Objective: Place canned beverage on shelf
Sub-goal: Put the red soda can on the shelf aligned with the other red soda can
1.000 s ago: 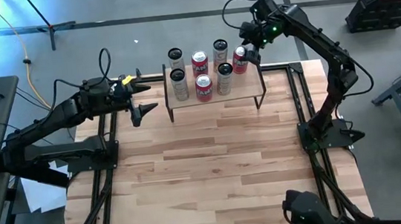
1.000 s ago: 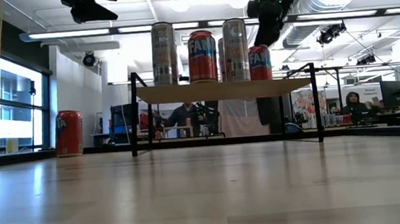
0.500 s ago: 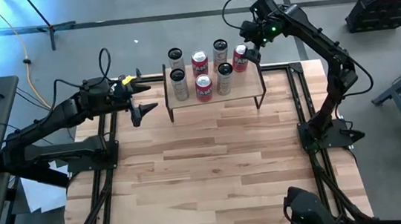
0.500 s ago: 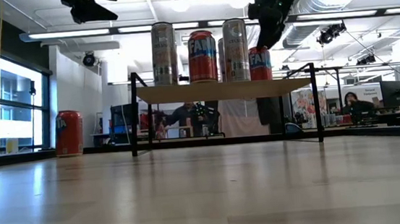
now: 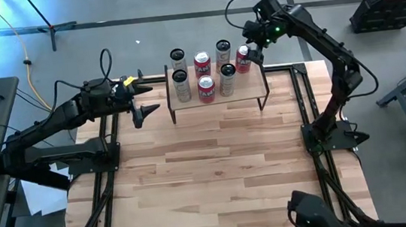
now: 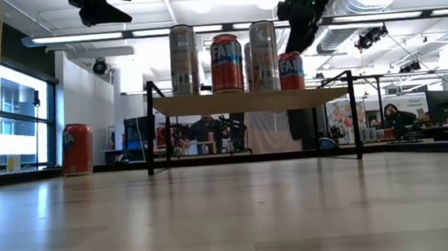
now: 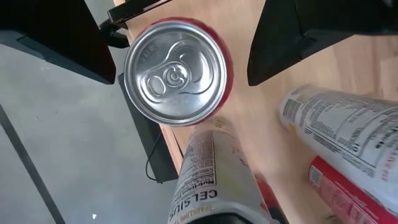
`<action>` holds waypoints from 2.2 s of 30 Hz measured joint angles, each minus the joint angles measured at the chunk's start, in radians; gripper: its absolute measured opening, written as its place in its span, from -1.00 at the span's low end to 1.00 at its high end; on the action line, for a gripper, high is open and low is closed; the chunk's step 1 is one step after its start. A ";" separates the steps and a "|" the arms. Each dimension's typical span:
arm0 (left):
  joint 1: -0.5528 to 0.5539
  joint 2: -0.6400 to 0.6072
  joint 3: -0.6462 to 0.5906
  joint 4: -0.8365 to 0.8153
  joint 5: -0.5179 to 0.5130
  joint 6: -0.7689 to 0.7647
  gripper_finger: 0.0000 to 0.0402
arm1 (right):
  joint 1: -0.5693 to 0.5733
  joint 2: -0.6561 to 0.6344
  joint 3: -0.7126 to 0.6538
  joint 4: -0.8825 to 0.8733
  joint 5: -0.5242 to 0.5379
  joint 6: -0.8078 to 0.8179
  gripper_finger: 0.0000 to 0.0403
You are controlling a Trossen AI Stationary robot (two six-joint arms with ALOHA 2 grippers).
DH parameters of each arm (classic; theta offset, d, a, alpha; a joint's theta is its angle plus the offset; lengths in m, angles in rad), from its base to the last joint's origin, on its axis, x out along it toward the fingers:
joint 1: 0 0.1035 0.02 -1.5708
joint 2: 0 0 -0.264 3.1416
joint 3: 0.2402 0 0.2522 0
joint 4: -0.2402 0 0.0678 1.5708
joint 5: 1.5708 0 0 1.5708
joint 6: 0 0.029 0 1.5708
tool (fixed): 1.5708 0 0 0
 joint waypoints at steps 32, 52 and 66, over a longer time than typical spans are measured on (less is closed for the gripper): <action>0.404 0.327 0.284 -0.473 -0.239 -0.020 0.71 | 0.265 -0.284 0.000 -0.113 0.000 0.157 0.73; 0.623 0.731 0.379 -0.642 -0.281 0.011 0.71 | 0.627 -0.313 0.000 -0.164 0.262 0.308 0.73; 0.612 0.870 0.428 -0.722 -0.449 -0.306 0.71 | 0.708 -0.313 0.000 -0.189 0.309 0.333 0.73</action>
